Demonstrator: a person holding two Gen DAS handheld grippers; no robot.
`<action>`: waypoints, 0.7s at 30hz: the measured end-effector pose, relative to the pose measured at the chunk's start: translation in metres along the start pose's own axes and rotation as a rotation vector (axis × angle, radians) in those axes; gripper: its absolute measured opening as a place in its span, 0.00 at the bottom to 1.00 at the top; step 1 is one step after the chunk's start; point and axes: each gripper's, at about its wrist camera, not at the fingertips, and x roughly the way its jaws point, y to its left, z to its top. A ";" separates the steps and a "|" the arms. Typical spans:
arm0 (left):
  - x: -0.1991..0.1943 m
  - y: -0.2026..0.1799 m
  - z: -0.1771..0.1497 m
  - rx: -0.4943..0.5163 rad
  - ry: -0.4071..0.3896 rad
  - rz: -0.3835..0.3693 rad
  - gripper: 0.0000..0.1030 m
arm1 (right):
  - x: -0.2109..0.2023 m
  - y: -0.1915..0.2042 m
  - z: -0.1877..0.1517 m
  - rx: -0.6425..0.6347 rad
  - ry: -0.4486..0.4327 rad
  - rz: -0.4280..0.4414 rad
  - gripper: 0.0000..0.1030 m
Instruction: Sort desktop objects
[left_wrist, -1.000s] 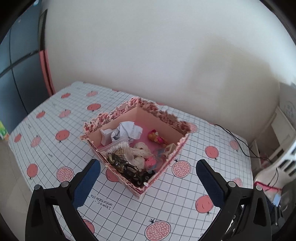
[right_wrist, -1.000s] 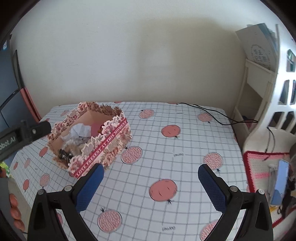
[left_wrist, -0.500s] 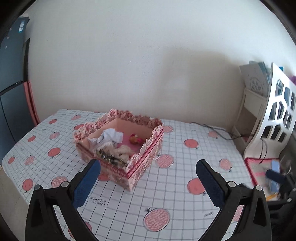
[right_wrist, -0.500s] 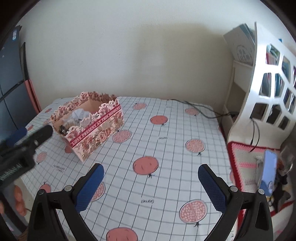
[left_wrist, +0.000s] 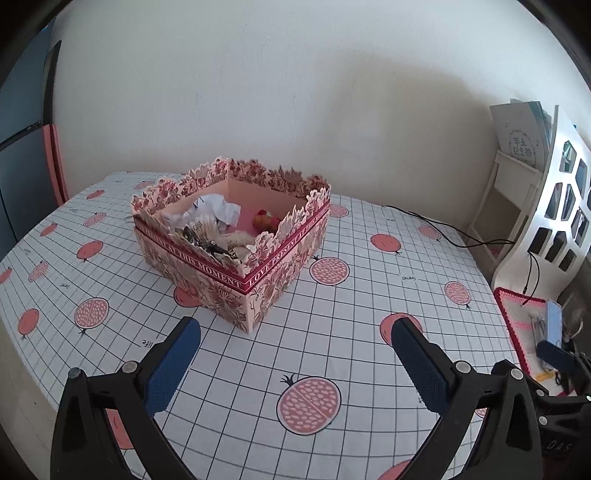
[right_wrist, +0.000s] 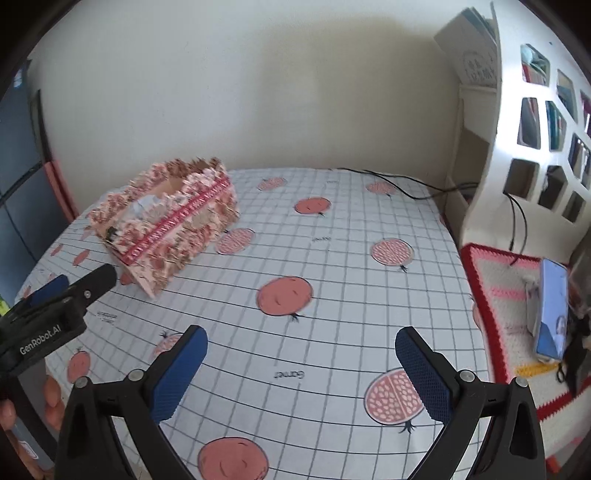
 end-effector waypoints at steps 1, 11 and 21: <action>0.004 0.000 -0.002 0.007 0.003 0.014 1.00 | 0.001 0.000 -0.002 0.002 0.000 -0.003 1.00; 0.014 0.004 -0.015 -0.010 0.037 0.105 1.00 | 0.003 0.013 -0.004 -0.011 -0.016 -0.008 1.00; 0.001 0.014 -0.015 -0.041 -0.008 0.206 1.00 | 0.005 0.036 -0.003 -0.072 -0.021 0.040 1.00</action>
